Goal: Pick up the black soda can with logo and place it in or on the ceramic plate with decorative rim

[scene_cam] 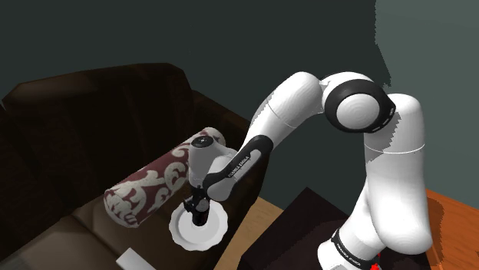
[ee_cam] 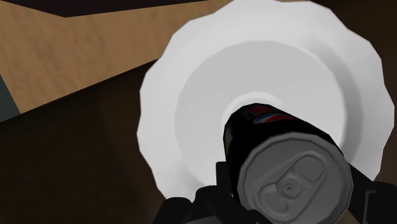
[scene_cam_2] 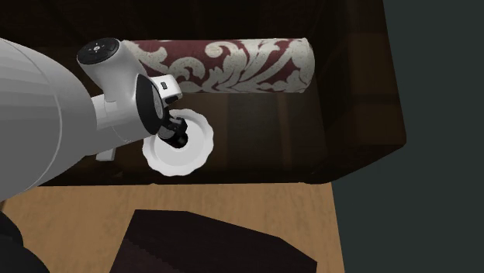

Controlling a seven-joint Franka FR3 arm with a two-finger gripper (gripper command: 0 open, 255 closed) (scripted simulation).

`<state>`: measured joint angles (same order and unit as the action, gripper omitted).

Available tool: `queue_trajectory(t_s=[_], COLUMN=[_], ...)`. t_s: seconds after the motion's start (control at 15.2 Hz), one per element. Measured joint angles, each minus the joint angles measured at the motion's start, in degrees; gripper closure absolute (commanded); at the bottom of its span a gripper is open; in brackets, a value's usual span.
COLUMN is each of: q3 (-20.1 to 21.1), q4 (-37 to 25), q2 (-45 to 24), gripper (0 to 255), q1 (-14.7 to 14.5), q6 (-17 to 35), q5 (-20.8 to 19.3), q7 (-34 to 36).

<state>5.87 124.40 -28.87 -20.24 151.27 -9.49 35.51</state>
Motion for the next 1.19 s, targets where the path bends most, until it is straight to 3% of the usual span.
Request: queue_trajectory(t_s=[0.2, 0.26, 0.66, 0.92, 1.19], q3=[0.0, 0.0, 0.0, 1.0, 1.3], q4=[0.0, 0.0, 0.0, 1.1, 0.8], q2=[-0.1, -0.1, 0.0, 5.3, 6.4], gripper=[255, 0, 0, 0, 0], q1=[0.0, 0.0, 0.0, 0.6, 0.8], q6=[0.0, 0.0, 0.1, -4.1, -5.5], q5=[0.0, 0.0, 0.0, 1.2, 1.6], q7=[0.0, 0.0, 0.0, -0.8, -1.2])
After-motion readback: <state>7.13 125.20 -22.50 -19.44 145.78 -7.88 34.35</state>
